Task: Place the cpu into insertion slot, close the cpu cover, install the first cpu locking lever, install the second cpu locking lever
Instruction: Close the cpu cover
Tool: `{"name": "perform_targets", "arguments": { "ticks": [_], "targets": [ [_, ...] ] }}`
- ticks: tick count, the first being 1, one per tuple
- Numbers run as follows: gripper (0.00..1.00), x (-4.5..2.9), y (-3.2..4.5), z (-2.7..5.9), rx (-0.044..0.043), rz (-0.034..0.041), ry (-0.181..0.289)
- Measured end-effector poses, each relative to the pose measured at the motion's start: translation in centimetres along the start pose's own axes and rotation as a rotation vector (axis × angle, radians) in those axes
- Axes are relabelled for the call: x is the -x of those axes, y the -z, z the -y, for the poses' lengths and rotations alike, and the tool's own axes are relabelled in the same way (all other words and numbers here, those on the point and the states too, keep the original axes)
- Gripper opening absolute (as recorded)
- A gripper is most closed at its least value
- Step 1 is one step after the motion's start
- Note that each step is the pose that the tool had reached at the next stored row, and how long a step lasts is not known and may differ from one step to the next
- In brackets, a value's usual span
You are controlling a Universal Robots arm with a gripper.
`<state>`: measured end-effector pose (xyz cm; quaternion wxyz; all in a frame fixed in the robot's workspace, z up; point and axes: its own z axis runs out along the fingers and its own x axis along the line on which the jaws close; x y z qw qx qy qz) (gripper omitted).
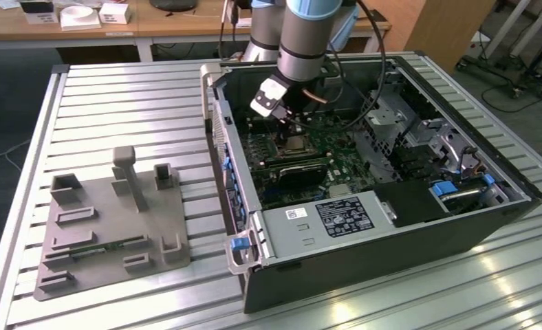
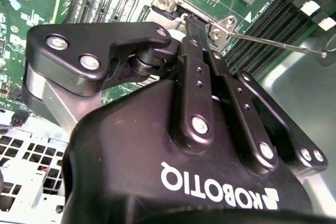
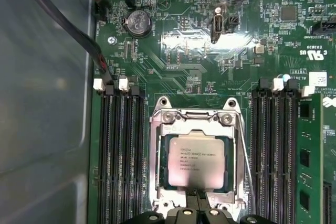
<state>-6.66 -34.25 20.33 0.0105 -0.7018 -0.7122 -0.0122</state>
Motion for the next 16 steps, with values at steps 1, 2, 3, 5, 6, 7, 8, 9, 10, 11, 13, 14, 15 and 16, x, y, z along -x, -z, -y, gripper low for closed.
{"name": "perform_targets", "arguments": {
  "ticks": [1,2,3,5,6,7,8,9,10,11,13,14,15,16],
  "targets": [
    [0.10,0.00,-0.11,0.01,-0.0002,0.0000,0.000],
    [0.10,0.01,-0.23,0.02,-0.0002,0.0000,0.001],
    [0.10,0.01,-0.29,0.02,-0.0002,-0.0006,0.001],
    [0.10,0.01,-0.30,0.03,-0.0003,-0.0036,0.001],
    [0.10,0.01,-0.29,0.03,-0.0001,-0.0047,0.001],
    [0.10,0.01,-0.22,0.03,-0.0001,-0.0058,0.001],
    [0.10,0.00,-0.07,0.03,0.0000,-0.0066,0.001],
    [0.10,0.00,0.15,0.03,-0.0001,-0.0071,0.001],
    [0.10,-0.01,0.38,0.03,0.0000,-0.0077,0.001],
    [0.10,-0.02,0.60,0.03,-0.0001,-0.0078,0.001],
    [0.10,-0.03,0.79,0.01,0.0000,-0.0081,0.001],
    [0.10,-0.03,0.79,-0.05,0.0001,-0.0084,0.001],
    [0.10,-0.03,0.79,-0.16,0.0000,-0.0084,0.001],
    [0.10,-0.02,0.80,-0.29,0.0000,-0.0085,0.001]
  ]
}}
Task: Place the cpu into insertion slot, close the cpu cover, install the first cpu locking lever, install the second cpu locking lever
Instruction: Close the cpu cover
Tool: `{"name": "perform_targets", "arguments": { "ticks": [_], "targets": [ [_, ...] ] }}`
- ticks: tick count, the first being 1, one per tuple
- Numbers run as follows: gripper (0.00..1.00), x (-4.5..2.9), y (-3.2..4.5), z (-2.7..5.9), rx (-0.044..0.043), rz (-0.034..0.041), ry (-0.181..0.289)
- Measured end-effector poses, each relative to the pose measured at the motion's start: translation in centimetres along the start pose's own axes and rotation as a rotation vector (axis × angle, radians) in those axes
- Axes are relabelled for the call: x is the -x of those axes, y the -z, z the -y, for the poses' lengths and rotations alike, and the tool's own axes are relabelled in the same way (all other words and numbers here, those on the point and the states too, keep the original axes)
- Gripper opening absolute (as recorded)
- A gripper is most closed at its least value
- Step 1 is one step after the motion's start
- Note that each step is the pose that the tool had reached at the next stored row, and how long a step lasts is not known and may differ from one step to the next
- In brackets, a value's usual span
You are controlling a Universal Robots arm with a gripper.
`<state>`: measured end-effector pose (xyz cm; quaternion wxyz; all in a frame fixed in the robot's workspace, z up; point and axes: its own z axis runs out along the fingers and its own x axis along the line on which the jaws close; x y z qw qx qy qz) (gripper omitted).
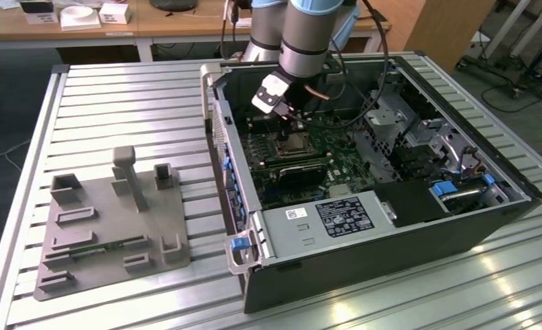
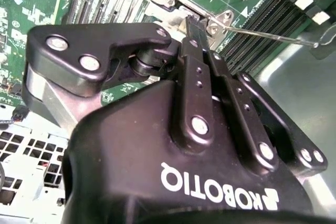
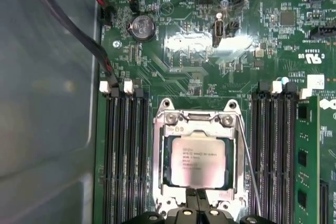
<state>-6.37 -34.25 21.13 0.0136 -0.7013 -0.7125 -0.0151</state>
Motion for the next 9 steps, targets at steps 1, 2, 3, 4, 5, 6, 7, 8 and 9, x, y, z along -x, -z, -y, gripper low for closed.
{"name": "perform_targets", "arguments": {
  "ticks": [1,2,3,4,5,6,7,8,9],
  "targets": [
    [0.10,0.00,0.00,-0.21,0.0000,-0.0002,0.000],
    [0.10,0.01,0.00,-0.54,0.0000,-0.0007,0.000],
    [0.10,0.01,0.00,-0.93,0.0000,-0.0009,0.000],
    [0.10,0.02,0.00,-1.26,0.0000,-0.0007,0.000],
    [0.10,0.02,0.00,-1.54,0.0000,-0.0007,0.000],
    [0.10,0.03,0.00,-1.79,0.0000,-0.0008,0.000],
    [0.10,0.03,0.00,-1.99,-0.0001,-0.0007,0.000],
    [0.10,0.04,0.00,-2.14,0.0000,-0.0008,0.000],
    [0.10,0.04,0.00,-2.25,0.0001,-0.0008,0.000]
  ]
}}
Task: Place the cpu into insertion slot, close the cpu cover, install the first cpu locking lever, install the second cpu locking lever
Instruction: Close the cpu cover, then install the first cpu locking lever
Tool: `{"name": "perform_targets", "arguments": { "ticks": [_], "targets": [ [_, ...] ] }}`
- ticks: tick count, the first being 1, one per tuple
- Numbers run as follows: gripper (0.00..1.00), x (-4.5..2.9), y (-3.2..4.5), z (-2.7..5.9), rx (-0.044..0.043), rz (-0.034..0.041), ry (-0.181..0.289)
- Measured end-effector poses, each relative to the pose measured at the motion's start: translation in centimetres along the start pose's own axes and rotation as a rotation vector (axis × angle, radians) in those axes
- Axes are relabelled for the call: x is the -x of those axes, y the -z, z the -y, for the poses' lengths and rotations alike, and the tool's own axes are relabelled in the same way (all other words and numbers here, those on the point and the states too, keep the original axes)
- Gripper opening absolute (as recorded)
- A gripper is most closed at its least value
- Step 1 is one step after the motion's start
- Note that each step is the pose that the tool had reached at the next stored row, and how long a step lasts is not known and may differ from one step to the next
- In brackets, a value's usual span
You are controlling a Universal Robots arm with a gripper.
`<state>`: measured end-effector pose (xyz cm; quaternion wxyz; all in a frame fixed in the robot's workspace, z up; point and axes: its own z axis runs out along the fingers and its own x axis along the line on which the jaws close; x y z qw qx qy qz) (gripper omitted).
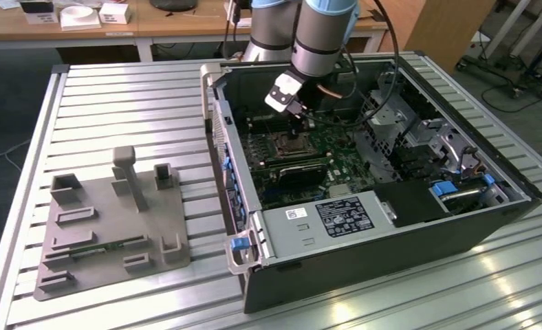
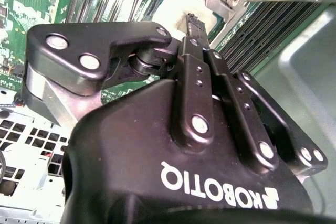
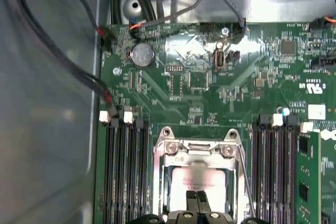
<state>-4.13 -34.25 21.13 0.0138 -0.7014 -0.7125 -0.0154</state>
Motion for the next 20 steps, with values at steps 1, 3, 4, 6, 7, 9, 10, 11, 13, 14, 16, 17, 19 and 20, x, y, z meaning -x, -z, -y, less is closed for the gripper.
{"name": "perform_targets", "arguments": {
  "ticks": [1,3,4,6,7,9,10,11,13,14,16,17,19,20],
  "targets": [
    [0.10,0.00,0.00,-0.08,0.0000,0.0000,0.000],
    [0.10,0.00,0.00,-0.11,0.0000,0.0000,0.000],
    [0.10,0.00,0.00,-0.13,0.0000,0.0000,0.000],
    [0.10,0.00,0.00,-0.16,0.0000,0.0000,0.000],
    [0.10,0.00,0.00,-0.16,0.0000,0.0000,0.000],
    [0.10,0.00,0.00,-0.16,0.0000,0.0000,0.000],
    [0.10,0.00,0.00,-0.16,0.0000,0.0000,0.000],
    [0.10,0.00,0.00,-0.16,0.0000,0.0000,0.000],
    [0.10,0.00,0.00,-0.16,0.0000,0.0000,0.000],
    [0.10,-0.01,0.01,-0.16,0.0000,0.0000,0.000],
    [0.10,-0.01,0.03,-0.17,0.0000,-0.0001,0.001],
    [0.10,-0.01,0.04,-0.16,-0.0001,0.0000,0.005],
    [0.10,-0.01,0.04,-0.16,-0.0011,-0.0001,0.026],
    [0.10,0.00,0.05,-0.16,-0.0019,0.0000,0.044]
  ]
}}
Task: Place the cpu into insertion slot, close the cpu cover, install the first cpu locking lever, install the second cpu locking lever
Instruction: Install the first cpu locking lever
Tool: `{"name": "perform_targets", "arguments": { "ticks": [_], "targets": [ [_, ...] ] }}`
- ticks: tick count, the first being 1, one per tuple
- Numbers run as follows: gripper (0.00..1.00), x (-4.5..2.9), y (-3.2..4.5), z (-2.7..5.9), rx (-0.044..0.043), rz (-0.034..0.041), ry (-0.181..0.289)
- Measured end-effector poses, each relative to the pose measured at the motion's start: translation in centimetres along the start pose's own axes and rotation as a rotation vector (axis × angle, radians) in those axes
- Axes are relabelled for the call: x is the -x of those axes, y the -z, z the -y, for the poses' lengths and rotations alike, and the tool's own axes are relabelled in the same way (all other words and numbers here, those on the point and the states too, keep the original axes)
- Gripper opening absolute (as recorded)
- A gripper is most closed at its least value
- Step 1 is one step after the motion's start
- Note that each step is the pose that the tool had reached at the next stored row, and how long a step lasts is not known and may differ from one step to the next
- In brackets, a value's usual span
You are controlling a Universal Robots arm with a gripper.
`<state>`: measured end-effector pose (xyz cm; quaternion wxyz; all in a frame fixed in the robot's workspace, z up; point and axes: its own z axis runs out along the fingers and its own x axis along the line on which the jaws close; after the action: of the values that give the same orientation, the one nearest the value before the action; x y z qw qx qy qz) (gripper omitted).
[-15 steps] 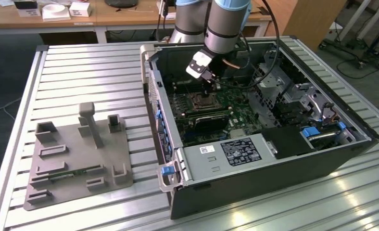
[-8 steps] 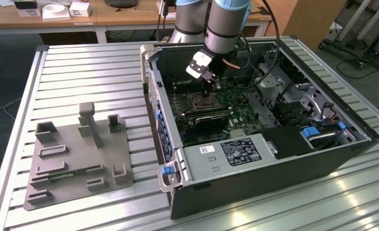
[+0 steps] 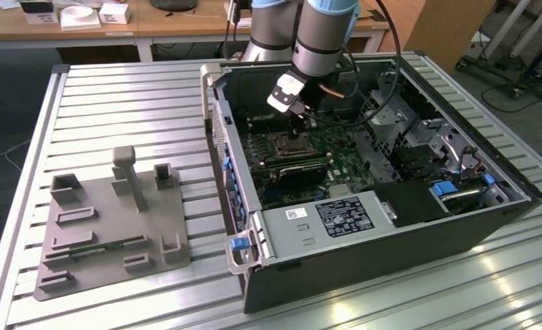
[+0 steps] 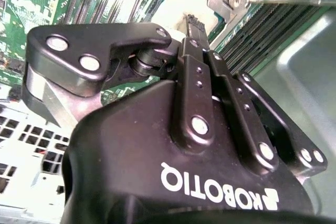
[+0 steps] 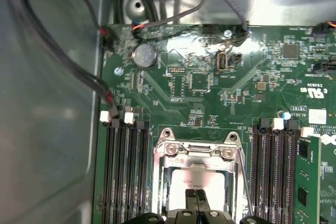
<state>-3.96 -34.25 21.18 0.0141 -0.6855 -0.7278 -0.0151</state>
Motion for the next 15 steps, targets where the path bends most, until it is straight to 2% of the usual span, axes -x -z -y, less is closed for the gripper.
{"name": "perform_targets", "arguments": {
  "ticks": [4,8,10,13,15],
  "targets": [
    [0.10,-0.02,0.35,0.00,-0.0009,-0.0001,0.025],
    [0.10,-0.06,1.48,0.00,-0.0005,-0.0001,0.026],
    [0.10,-0.10,2.40,-0.01,0.0001,-0.0001,0.027],
    [0.10,-0.11,2.66,-0.01,0.0008,-0.0001,0.033],
    [0.10,-0.11,2.67,0.00,-0.0004,0.0000,0.060]
  ]
}}
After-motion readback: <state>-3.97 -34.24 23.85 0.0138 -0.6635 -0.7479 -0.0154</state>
